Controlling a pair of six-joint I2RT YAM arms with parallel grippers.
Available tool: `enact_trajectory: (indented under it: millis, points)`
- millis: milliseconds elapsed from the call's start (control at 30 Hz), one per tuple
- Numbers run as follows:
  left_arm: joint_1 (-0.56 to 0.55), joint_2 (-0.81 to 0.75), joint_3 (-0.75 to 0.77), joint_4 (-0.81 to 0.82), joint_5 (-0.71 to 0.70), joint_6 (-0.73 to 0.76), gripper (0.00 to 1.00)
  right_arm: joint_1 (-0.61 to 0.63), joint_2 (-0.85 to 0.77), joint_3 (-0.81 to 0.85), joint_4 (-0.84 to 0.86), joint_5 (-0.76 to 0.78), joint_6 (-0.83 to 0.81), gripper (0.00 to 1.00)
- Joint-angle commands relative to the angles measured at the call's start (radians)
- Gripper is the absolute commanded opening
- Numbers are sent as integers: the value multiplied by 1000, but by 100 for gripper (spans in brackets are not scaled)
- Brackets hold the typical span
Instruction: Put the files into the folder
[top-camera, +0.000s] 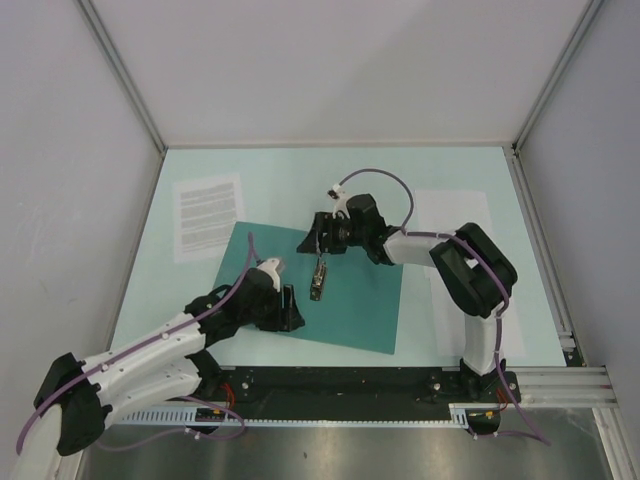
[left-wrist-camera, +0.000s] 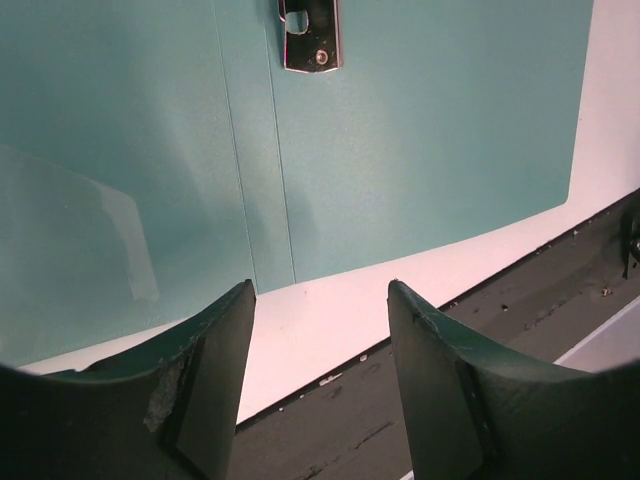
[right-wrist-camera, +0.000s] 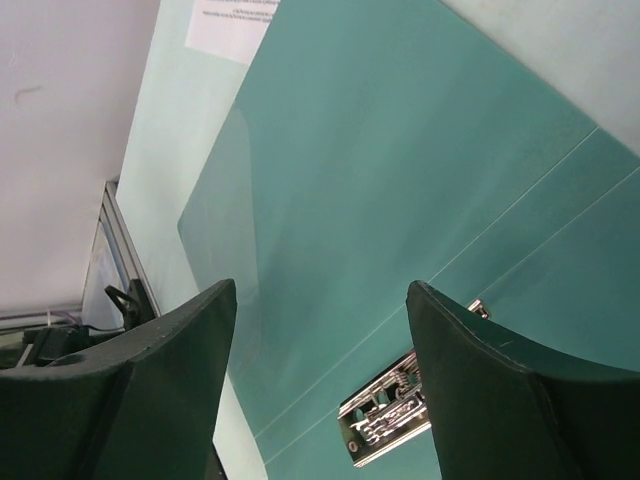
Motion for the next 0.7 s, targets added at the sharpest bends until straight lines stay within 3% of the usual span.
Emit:
enact_trajectory:
  millis: [0, 267, 500, 667]
  points:
    - [3, 7, -17, 50, 24, -17, 61, -9, 79, 18, 35, -42, -29, 73]
    - [1, 24, -32, 74, 51, -14, 62, -18, 162, 18, 30, 3, -92, 72]
    - [-37, 125, -52, 189, 79, -46, 61, -32, 77, 49, -2, -45, -110, 74]
    - [-92, 209, -47, 264, 85, -70, 61, -33, -97, 49, -164, 118, -84, 76]
